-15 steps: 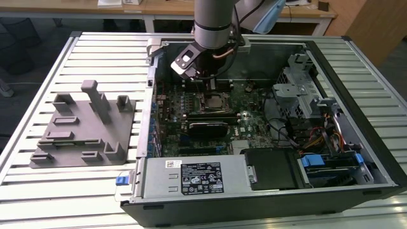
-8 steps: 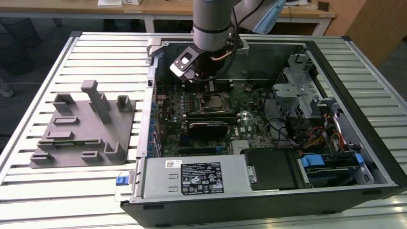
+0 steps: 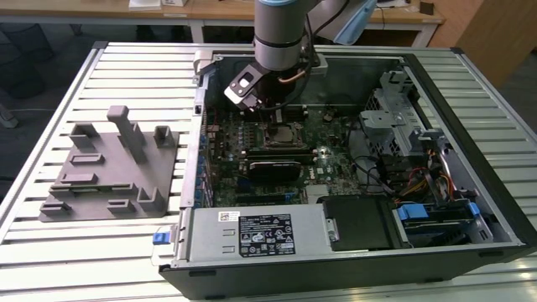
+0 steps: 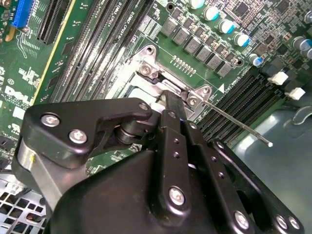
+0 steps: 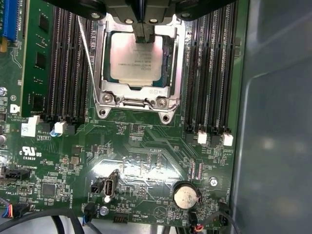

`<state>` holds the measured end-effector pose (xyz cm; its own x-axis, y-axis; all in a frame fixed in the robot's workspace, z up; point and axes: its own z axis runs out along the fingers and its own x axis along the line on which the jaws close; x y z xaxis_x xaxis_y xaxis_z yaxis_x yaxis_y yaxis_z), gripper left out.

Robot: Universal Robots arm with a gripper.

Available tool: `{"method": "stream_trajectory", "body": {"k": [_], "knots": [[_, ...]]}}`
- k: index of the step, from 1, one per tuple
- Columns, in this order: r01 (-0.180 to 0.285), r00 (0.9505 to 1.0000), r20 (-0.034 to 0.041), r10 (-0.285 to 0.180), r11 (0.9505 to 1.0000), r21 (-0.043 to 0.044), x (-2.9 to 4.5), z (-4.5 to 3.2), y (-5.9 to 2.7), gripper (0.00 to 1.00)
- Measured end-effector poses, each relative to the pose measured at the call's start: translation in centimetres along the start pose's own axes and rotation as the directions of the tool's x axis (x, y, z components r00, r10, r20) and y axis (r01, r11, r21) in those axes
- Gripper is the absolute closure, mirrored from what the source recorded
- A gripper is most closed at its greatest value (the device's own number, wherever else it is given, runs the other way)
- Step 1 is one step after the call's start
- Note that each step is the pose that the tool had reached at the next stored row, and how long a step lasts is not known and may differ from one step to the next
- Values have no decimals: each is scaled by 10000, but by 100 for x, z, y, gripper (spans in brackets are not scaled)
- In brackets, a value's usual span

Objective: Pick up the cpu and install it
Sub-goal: 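Close the cpu cover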

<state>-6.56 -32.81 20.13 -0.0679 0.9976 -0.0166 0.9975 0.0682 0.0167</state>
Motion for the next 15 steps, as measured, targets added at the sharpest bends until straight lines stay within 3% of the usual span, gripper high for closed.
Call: {"method": "stream_trajectory", "body": {"k": [15], "knots": [[3, 10000, -4, -3, 10000, -2, -3, 3, 42, 89]]}}
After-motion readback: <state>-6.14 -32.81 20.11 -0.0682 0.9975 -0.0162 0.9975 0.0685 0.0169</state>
